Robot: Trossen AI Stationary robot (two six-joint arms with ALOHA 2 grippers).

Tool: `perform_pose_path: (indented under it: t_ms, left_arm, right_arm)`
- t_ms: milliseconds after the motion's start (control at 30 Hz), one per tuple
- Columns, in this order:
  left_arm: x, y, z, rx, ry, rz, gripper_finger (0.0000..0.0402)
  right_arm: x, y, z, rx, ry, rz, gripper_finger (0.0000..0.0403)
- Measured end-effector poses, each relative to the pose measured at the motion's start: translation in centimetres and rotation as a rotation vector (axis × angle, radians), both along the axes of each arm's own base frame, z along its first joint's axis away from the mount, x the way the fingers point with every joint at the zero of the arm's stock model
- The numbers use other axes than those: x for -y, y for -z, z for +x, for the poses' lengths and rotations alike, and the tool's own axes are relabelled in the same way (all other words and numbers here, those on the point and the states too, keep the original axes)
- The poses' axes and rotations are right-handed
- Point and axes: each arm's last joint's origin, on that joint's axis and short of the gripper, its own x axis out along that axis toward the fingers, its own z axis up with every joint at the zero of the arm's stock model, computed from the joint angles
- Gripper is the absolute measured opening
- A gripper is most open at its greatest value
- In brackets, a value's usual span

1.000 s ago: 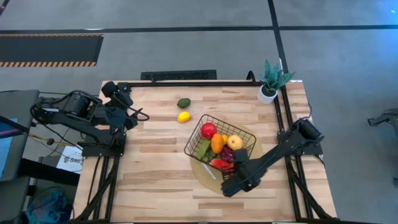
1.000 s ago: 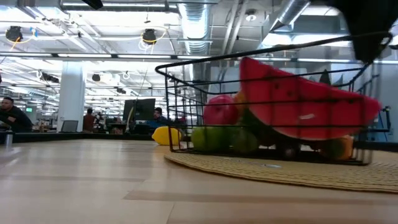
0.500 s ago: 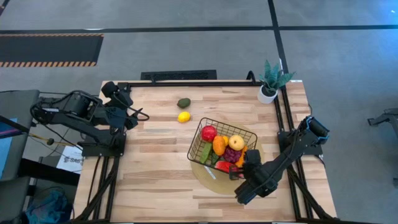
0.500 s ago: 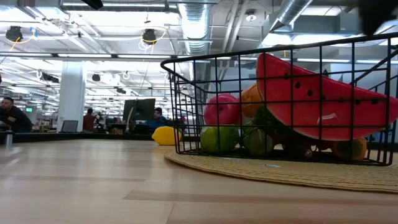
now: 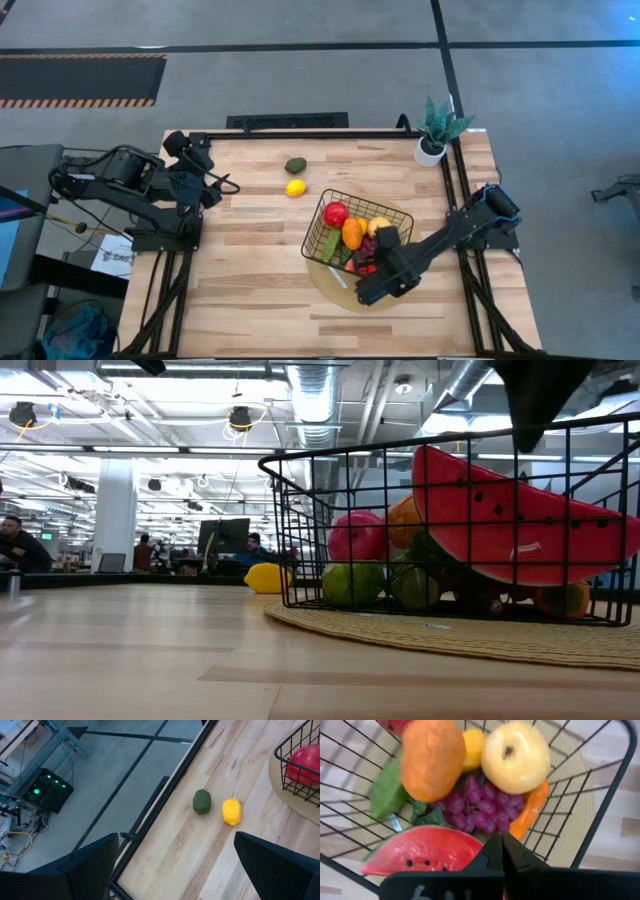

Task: Build produce basket
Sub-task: Move the mesh basket to the center of the table

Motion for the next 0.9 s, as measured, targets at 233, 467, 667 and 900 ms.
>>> perform_pose_path:
  t_ms: [233, 467, 667, 900]
  left_arm:
    - [0.0, 0.0, 0.0, 0.005, -0.004, -0.006, 0.0384]
    - [0.0, 0.0, 0.0, 0.006, -0.004, -0.010, 0.0384]
    - [0.0, 0.0, 0.0, 0.011, -0.008, -0.014, 0.0384]
    - [0.0, 0.0, 0.0, 0.011, -0.008, -0.014, 0.0384]
  right_arm:
    - [-1.5, 2.7, 0.6, -0.144, 0.000, 0.075, 0.0001]
    - [-3.5, 4.4, 0.0, -0.267, -0.005, 0.171, 0.0000]
    - [-4.4, 3.8, -1.3, -0.323, -0.013, 0.204, 0.0000]
    - [-4.7, 2.5, -1.7, -0.285, -0.040, 0.199, 0.0001]
